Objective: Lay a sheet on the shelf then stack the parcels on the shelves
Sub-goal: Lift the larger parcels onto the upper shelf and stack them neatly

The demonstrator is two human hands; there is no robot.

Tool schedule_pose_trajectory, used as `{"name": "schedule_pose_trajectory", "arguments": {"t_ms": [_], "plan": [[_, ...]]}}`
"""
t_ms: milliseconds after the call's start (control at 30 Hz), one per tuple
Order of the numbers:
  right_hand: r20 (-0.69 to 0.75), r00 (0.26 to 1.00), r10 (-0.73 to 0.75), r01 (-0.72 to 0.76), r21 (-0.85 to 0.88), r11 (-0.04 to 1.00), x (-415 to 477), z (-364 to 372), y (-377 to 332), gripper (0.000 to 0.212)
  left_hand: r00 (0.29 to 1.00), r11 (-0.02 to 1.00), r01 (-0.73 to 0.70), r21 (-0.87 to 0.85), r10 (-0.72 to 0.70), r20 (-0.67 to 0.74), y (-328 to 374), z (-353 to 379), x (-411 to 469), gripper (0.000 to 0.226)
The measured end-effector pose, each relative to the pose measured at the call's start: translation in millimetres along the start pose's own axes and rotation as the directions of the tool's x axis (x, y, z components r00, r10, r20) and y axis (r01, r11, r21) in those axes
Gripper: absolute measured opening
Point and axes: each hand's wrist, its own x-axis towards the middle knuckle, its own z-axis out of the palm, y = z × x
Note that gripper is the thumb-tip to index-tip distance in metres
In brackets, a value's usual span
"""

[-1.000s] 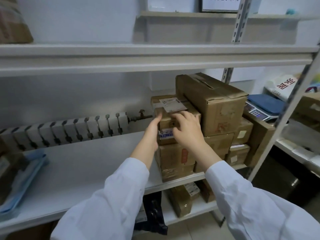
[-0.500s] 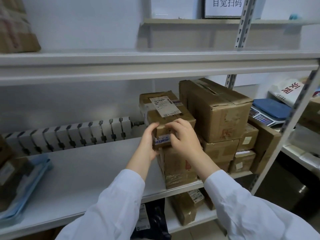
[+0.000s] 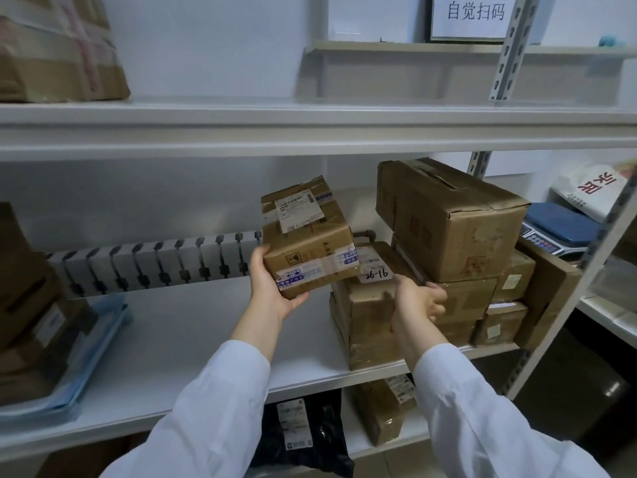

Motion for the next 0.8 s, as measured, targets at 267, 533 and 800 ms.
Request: {"name": "schedule_pose_trajectory", "arguments": {"t_ms": [267,533,800], "plan": [[0.332,0.895,0.297,-0.38,0.221,0.898,31,17,44,0.112,0.997,0.997,0.068,0.034,-0.069,0.04,-6,-7,-8,0.035],[0.538,0.765,0.355,-0.486,0.12,0.865,14,-3,41,0.088,0.993,0.994,0.105,0.011,-0.106,0.047,-17,-5,-15,0.04],[0.399,0.866,0.301,-0.435,0.305,0.847,3,1,30,0.114,0.997,0.988,0.082,-0.128,-0.081,0.011,-23,-13,-28,0.054]]}}
